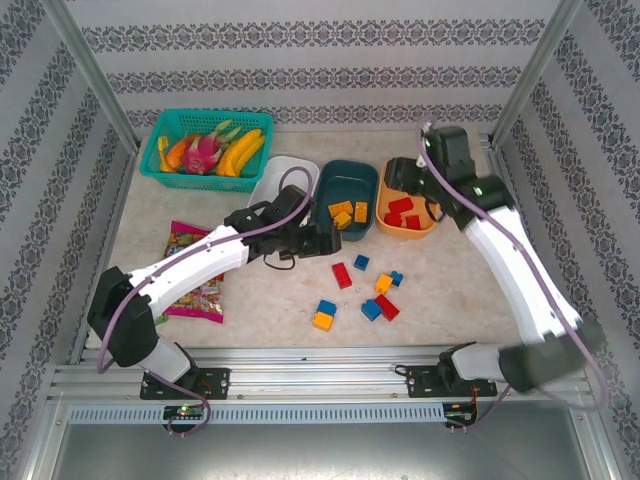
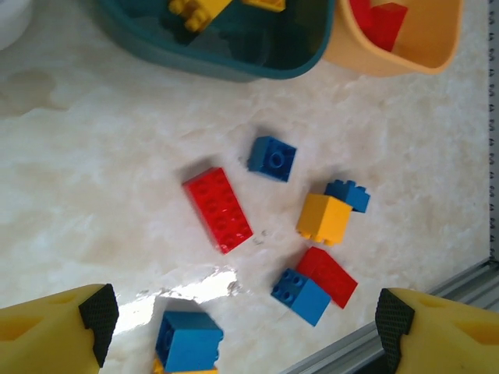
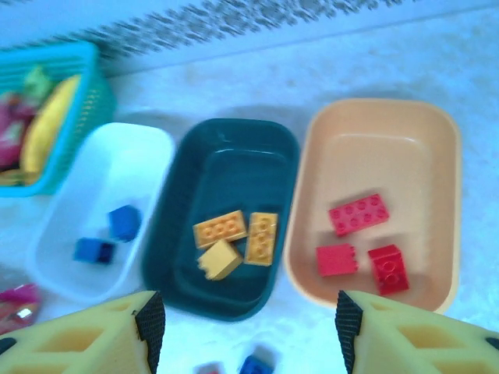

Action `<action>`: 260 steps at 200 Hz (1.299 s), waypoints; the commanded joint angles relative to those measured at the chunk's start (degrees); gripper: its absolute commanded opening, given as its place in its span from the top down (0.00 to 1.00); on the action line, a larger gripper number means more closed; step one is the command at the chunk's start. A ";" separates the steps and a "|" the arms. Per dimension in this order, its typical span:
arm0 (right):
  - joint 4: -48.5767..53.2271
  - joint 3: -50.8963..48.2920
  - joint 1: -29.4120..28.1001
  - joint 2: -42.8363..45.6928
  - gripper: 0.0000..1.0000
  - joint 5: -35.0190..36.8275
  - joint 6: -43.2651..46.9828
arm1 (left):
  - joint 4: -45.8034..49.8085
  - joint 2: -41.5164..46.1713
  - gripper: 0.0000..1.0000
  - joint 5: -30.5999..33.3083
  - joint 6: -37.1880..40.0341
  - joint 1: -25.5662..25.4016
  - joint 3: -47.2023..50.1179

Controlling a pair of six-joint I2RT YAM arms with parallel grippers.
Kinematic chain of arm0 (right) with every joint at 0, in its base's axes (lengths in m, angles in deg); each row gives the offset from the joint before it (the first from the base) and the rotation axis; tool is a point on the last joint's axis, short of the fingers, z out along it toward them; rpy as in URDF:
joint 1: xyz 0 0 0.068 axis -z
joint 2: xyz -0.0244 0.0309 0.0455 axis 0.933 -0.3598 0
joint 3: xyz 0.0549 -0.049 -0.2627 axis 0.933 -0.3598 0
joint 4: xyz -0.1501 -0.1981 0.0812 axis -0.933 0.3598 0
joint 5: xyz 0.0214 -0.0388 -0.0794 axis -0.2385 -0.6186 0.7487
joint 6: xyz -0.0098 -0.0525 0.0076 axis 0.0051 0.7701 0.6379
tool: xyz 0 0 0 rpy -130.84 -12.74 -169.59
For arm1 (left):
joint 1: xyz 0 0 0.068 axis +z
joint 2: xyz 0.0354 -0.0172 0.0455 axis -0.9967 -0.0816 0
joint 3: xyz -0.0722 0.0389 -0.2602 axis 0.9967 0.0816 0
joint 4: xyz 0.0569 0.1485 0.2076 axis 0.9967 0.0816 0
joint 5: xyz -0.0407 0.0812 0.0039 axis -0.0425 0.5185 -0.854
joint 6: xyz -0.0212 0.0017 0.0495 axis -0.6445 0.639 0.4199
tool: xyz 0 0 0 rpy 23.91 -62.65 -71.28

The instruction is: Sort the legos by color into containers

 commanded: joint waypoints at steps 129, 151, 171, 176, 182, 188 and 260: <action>3.87 -39.31 -26.35 28.40 0.34 -10.66 -18.14 | 7.44 -5.86 0.17 6.02 3.23 -19.54 7.96; 4.13 -39.95 -26.35 31.06 0.32 -9.70 -20.04 | 7.76 -8.70 0.17 8.61 2.73 -21.24 6.82; 4.52 -40.19 -26.33 32.23 0.33 -9.68 -20.92 | 7.31 -11.12 0.21 8.97 2.71 -21.91 6.50; 4.68 -40.35 -26.37 32.46 0.33 -9.69 -21.15 | 7.24 -11.69 0.23 9.05 2.85 -22.00 6.45; 4.83 -40.51 -26.36 32.70 0.33 -9.61 -21.33 | 7.26 -12.42 0.24 9.23 2.88 -22.09 6.29; 5.00 -40.70 -26.37 33.10 0.33 -9.52 -21.53 | 7.23 -12.93 0.26 9.42 3.11 -22.18 6.06; 6.19 -41.71 -26.38 35.94 0.33 -8.64 -22.87 | 7.54 -17.00 0.51 11.25 4.35 -22.27 3.56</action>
